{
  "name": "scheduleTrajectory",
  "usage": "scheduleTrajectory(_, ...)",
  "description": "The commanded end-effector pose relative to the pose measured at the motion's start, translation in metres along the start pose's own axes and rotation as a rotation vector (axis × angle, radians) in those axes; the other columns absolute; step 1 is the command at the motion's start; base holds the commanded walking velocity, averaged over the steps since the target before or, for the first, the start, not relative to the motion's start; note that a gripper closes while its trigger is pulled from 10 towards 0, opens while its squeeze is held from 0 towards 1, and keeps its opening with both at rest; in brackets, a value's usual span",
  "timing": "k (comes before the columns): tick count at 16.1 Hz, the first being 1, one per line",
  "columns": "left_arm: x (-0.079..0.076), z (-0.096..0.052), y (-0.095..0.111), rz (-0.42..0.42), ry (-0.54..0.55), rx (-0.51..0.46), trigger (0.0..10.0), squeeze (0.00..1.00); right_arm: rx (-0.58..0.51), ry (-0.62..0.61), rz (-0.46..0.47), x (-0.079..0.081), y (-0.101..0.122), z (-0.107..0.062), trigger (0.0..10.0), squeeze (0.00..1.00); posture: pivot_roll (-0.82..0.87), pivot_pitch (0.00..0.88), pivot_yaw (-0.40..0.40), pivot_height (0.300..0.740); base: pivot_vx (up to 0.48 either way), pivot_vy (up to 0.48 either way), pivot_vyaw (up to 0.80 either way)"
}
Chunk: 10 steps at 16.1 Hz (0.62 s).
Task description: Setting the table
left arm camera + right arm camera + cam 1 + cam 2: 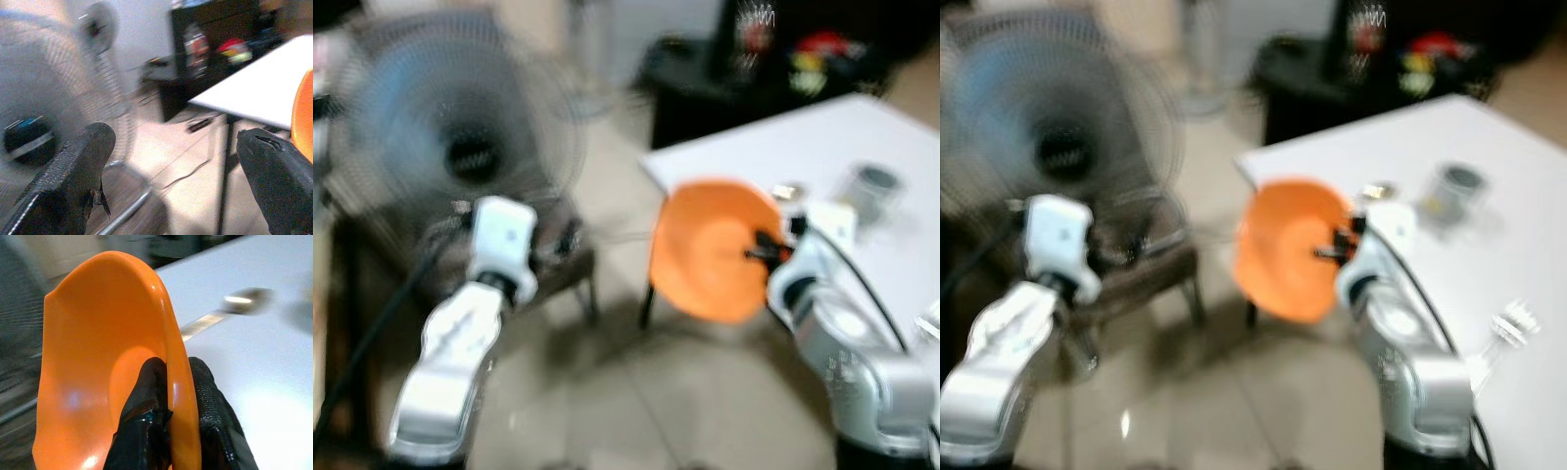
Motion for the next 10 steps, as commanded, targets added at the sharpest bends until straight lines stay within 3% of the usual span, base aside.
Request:
scheduleTrajectory(1, 0.0019, 0.0005, 0.0002, -0.001, -0.004, 0.005, 10.0, 0.00, -0.036, 0.005, 0.015, 0.0033, 0.0085, -0.0034, 10.0, 0.00, 0.09, 0.000, -0.005, 0.740, 0.000, 0.000, -0.77)
scheduleTrajectory(3, 0.0039, 0.0023, -0.0038, -0.002, -0.004, 0.019, 10.0, 0.00, -0.024, -0.015, 0.022, 0.0026, 0.0050, -0.0039, 10.0, 0.00, 0.08, 0.000, 0.005, 0.740, 0.000, 0.000, -0.77)
scheduleTrajectory(10, 0.0016, 0.0090, -0.0020, 0.001, -0.035, 0.019, 10.0, 0.00, 0.000, -0.060, 0.065, -0.0023, 0.0026, -0.0040, 10.0, 0.00, 0.08, 0.000, 0.008, 0.740, 0.000, 0.301, -0.77)
Point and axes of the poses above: a point about 5 cm out from each wrist's last joint towards the gripper, its own z axis pointing out of the wrist towards the gripper, its own y axis along the axis of the wrist's last joint, x = y × z, the point moved 3 cm from there along z, pointing out of the wrist towards the gripper, and after that the axes turned 10 degrees about -z, right-handed, at the moved point
